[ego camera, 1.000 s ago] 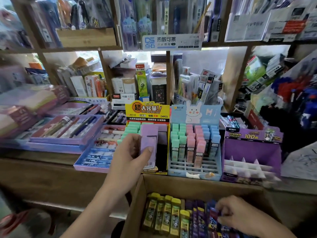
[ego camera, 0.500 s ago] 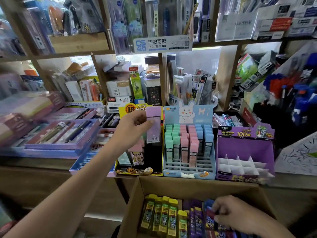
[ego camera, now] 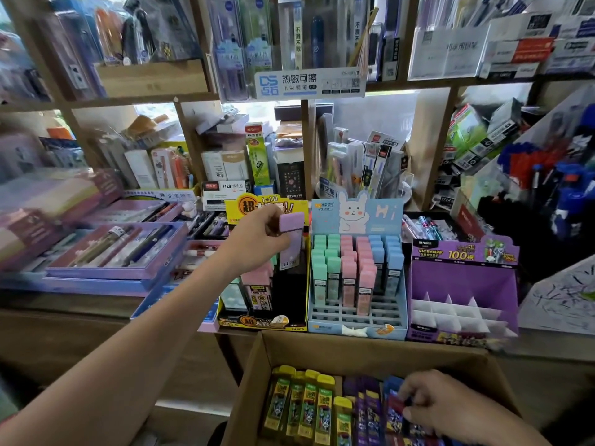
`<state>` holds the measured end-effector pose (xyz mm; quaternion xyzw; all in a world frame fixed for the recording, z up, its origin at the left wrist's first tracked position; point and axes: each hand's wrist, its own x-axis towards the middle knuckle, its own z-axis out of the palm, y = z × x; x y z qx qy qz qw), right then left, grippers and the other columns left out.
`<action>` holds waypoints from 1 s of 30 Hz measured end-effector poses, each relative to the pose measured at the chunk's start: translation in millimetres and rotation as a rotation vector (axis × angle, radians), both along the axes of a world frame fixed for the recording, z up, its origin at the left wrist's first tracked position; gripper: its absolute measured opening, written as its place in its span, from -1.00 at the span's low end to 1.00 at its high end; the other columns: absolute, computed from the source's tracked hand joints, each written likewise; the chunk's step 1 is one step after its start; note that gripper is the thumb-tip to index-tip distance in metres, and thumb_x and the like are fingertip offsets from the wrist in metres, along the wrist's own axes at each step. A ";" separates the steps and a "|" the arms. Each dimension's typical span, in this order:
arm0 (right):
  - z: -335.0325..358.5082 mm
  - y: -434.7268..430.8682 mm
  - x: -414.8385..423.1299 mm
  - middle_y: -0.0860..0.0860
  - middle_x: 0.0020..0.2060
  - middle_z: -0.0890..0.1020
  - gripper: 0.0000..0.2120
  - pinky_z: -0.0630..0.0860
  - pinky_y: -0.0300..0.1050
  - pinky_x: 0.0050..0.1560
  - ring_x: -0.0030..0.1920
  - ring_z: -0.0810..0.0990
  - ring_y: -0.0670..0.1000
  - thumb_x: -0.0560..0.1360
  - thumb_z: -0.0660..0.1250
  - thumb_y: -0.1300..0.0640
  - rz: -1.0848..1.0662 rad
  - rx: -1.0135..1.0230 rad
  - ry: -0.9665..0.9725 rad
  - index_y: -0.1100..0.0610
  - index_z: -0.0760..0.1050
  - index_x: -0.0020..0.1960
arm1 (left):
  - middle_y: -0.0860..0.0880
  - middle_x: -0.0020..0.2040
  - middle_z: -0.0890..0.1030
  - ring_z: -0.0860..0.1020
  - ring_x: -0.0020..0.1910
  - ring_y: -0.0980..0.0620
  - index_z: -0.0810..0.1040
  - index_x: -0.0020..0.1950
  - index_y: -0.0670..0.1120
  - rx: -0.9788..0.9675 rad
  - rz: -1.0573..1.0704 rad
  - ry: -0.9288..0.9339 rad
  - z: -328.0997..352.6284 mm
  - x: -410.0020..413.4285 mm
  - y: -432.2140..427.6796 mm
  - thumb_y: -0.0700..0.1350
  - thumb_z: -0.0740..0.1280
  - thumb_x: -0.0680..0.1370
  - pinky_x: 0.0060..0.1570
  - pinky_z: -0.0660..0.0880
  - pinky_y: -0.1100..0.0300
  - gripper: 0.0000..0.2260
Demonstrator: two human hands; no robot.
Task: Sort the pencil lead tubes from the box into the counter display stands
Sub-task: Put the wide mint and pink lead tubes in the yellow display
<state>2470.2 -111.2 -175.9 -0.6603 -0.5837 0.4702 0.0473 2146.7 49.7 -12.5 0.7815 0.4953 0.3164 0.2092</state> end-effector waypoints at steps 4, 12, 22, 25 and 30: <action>-1.6 0.5 0.5 -0.02 -0.08 0.71 -0.76 0.54 -0.27 -0.23 -0.23 0.69 -0.17 0.45 0.54 -0.03 -0.019 -0.013 0.008 -0.05 0.61 0.07 | -0.06 -0.15 0.61 0.44 -0.33 0.12 0.53 0.06 -0.03 -0.029 -0.032 -0.009 -1.4 -3.3 2.5 -0.30 0.41 0.48 -0.30 0.39 0.31 -0.76; -5.3 0.9 1.5 -0.05 -0.23 0.71 -0.81 0.57 -0.22 -0.25 -0.29 0.68 -0.13 0.47 0.53 0.02 0.007 0.001 0.001 -0.03 0.61 0.04 | 0.02 -0.17 0.57 0.48 -0.22 0.09 0.55 -0.08 -0.03 0.053 -0.034 0.063 -3.9 -4.2 6.7 -0.27 0.43 0.51 -0.24 0.41 0.42 -0.84; 2.4 -0.7 -2.8 -0.05 -0.29 0.66 -0.85 0.56 -0.25 -0.26 -0.32 0.65 -0.14 0.52 0.50 0.10 0.046 0.024 -0.007 0.06 0.60 0.06 | 0.00 -0.09 0.64 0.57 -0.07 0.00 0.63 -0.01 -0.09 0.086 -0.065 0.170 -4.6 -8.6 7.9 -0.22 0.44 0.55 -0.13 0.48 0.30 -0.94; 4.6 -1.1 -3.8 -0.04 -0.27 0.67 -0.83 0.56 -0.25 -0.25 -0.31 0.65 -0.13 0.52 0.49 0.12 0.038 0.025 -0.001 0.07 0.59 0.08 | 0.00 -0.08 0.65 0.57 -0.07 0.04 0.64 -0.01 -0.07 0.061 -0.074 0.164 -2.8 -10.6 8.6 -0.17 0.47 0.56 -0.10 0.49 0.24 -0.95; 4.5 -1.2 -3.6 -0.06 -0.29 0.69 -0.81 0.54 -0.27 -0.26 -0.32 0.65 -0.16 0.51 0.51 0.08 0.019 0.002 0.008 0.05 0.59 0.08 | 0.01 -0.09 0.65 0.57 -0.08 0.06 0.67 0.00 -0.08 0.037 -0.065 0.166 -0.6 -9.3 8.1 -0.17 0.48 0.55 -0.12 0.46 0.28 -0.94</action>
